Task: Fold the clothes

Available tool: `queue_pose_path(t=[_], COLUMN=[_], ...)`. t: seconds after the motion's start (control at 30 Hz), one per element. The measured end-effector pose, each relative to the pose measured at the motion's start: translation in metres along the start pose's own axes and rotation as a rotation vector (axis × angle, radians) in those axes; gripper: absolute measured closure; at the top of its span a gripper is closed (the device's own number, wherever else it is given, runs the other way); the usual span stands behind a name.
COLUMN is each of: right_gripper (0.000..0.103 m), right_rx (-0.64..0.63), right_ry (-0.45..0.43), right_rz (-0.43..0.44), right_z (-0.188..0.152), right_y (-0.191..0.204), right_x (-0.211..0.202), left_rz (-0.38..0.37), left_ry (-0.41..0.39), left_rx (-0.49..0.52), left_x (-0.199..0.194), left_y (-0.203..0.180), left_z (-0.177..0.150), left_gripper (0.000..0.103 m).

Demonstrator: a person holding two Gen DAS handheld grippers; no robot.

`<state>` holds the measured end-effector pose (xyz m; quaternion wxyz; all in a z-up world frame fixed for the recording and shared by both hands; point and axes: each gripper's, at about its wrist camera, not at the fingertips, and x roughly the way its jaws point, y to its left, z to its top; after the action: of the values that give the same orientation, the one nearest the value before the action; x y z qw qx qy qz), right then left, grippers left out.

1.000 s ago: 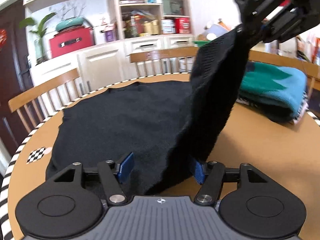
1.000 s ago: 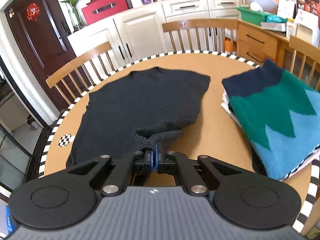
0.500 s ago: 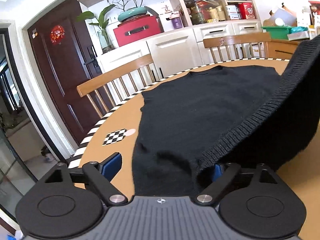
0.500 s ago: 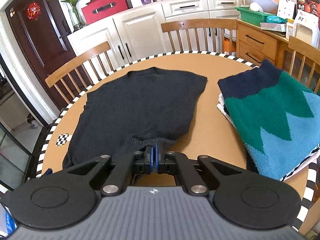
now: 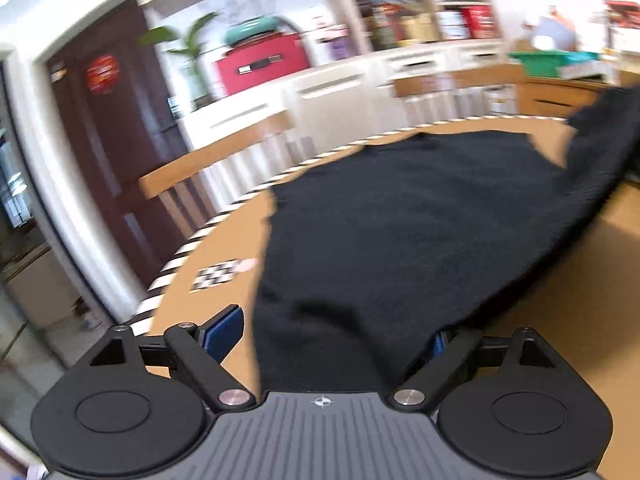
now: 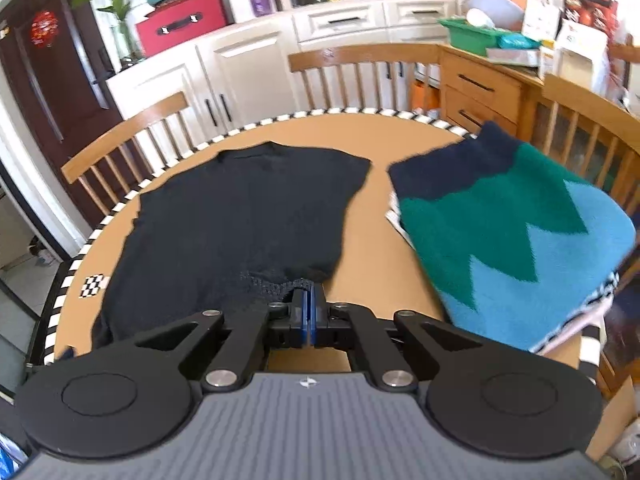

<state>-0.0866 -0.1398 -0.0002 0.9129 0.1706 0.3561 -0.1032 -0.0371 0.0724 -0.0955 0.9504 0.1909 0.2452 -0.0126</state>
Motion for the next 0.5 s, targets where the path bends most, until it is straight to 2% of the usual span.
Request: queue_pose_path(t=[0.1,0.17,0.23,0.3,0.37,0.43,0.47,0.5], right_gripper=[0.102,0.102,0.102,0.102,0.102,0.102,0.102,0.102], right_rx=[0.021,0.015,-0.004,-0.007,-0.001,-0.01,-0.015,-0.02], right_ry=[0.007,0.008,0.011,0.022,0.035,0.044,0.046,0.048], right_rz=[-0.006,-0.006,-0.008,-0.01,-0.011,-0.018,-0.023,-0.027], right_z=[-0.002,-0.003,-0.006,-0.008,-0.011,-0.014,-0.015,-0.015], right_y=[-0.006,-0.006,-0.004,-0.004,-0.005,-0.006,-0.007,-0.008], right_x=[0.0,0.001,0.002,0.005,0.008,0.01,0.01,0.01], left_rz=[0.055,0.064,0.039,0.005,-0.018,-0.033,-0.031,-0.026], left_ry=[0.049,0.053,0.052,0.059,0.071,0.063,0.052,0.036], left_rx=[0.012,0.001,0.006,0.018,0.053,0.122,0.169,0.2], left_x=[0.011,0.011,0.009,0.007,0.004,-0.004,-0.011,-0.016], left_y=[0.012,0.022,0.03,0.037,0.041,0.042,0.041,0.04], left_z=[-0.002,-0.004,-0.006,-0.008,-0.011,-0.016,-0.019,-0.022], left_gripper=[0.014,0.015,0.033,0.062,0.073,0.073,0.066,0.05])
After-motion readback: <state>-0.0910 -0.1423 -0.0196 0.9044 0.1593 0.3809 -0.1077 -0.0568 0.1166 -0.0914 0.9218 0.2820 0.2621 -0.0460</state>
